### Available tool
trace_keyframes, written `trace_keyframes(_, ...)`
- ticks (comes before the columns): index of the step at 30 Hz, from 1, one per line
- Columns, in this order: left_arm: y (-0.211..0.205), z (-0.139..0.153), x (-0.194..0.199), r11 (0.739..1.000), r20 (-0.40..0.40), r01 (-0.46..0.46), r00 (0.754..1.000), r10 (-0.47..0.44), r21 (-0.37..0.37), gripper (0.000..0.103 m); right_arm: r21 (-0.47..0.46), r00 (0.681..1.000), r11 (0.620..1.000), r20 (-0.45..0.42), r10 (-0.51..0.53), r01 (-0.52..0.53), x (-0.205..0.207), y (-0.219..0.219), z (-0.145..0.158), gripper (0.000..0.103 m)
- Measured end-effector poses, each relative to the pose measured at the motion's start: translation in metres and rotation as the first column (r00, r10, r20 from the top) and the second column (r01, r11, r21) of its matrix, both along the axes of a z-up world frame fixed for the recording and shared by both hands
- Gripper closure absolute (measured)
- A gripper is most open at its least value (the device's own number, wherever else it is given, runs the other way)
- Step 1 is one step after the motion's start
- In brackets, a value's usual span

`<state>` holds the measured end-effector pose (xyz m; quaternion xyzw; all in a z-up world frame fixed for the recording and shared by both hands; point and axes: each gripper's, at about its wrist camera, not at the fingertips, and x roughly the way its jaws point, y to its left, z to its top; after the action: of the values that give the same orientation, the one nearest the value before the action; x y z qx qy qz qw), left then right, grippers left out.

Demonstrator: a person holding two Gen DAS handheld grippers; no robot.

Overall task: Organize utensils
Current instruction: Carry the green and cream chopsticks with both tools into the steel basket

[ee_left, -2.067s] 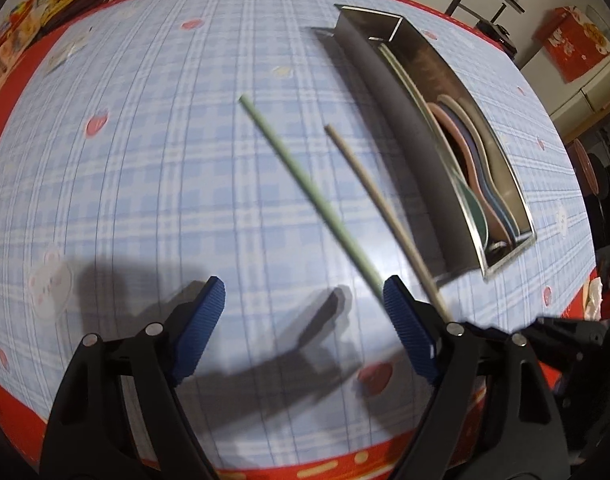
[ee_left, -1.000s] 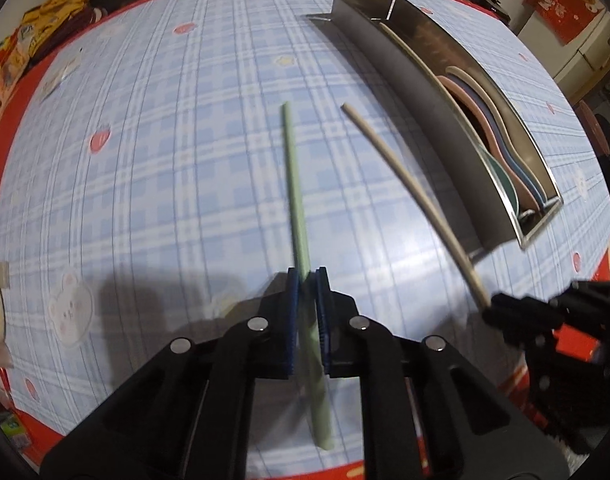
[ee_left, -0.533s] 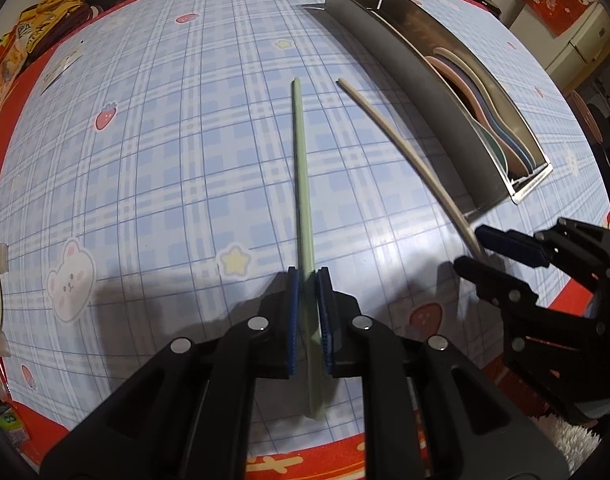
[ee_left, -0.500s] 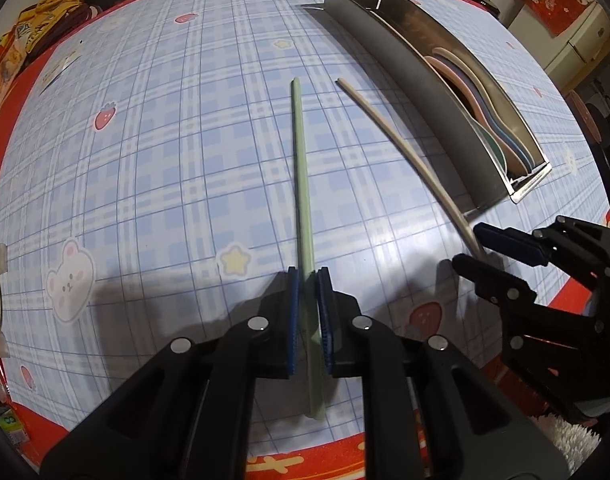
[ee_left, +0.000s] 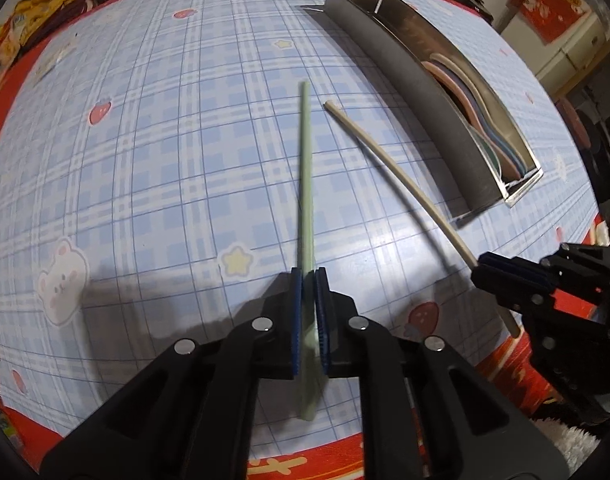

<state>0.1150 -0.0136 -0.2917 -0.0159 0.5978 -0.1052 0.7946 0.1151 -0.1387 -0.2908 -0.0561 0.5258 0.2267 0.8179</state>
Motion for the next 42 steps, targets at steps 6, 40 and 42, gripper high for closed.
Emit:
trace_keyframes(6, 0.018, 0.014, -0.006, 0.995, 0.013, -0.032, 0.999, 0.033, -0.094, 0.092, 0.071, 0.999, 0.997, 0.041, -0.030, 0.027, -0.005, -0.010, 0.025, 0.096)
trace_keyframes(40, 0.006, 0.081, 0.023, 0.953, 0.088, -0.113, 0.986, 0.143, -0.283, 0.092, 0.128, 0.964, 0.970, 0.140, -0.224, 0.207, 0.046, -0.073, 0.068, 0.096)
trace_keyframes(42, -0.001, 0.083, 0.029, 0.949, 0.087, -0.114, 0.986, 0.145, -0.292, 0.092, 0.131, 0.962, 0.965, 0.124, -0.242, 0.226, 0.058, -0.076, 0.064, 0.096)
